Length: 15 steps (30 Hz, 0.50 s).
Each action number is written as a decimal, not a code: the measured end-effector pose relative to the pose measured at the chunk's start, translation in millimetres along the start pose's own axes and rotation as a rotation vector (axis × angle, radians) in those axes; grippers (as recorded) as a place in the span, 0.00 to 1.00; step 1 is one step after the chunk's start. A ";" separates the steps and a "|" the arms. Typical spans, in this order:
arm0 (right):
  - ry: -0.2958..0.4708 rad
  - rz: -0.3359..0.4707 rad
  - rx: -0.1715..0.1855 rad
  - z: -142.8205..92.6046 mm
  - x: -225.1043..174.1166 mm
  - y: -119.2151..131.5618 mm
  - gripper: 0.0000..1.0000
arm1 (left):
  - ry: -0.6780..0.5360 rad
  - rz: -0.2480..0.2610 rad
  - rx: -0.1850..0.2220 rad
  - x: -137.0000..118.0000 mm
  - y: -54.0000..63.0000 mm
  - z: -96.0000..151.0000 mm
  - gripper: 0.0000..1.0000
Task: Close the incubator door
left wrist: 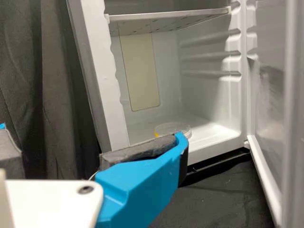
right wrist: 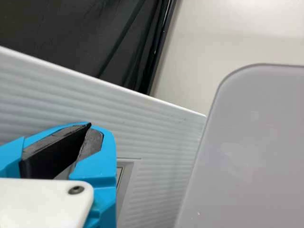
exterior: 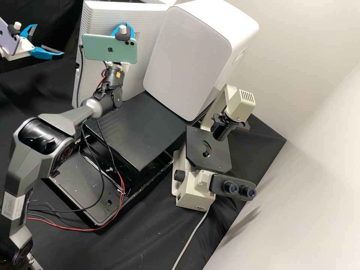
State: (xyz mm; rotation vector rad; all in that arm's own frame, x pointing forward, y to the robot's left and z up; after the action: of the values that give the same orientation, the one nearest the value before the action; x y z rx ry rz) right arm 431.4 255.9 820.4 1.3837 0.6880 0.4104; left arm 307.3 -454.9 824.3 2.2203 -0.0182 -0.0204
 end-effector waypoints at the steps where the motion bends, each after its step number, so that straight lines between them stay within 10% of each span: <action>1: 0.006 0.006 0.005 -0.8 3.6 3.1 0.00 | 0.000 0.000 0.000 0.0 0.0 0.0 1.00; 15: 0.002 0.070 -0.007 9.3 36.8 16.8 0.00 | 0.000 0.000 0.000 0.0 0.0 0.0 1.00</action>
State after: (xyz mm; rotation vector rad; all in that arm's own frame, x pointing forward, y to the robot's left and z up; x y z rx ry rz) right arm 467.0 275.2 829.8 1.4044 0.6405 0.4692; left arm 307.3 -454.9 824.3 2.2203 -0.0182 -0.0204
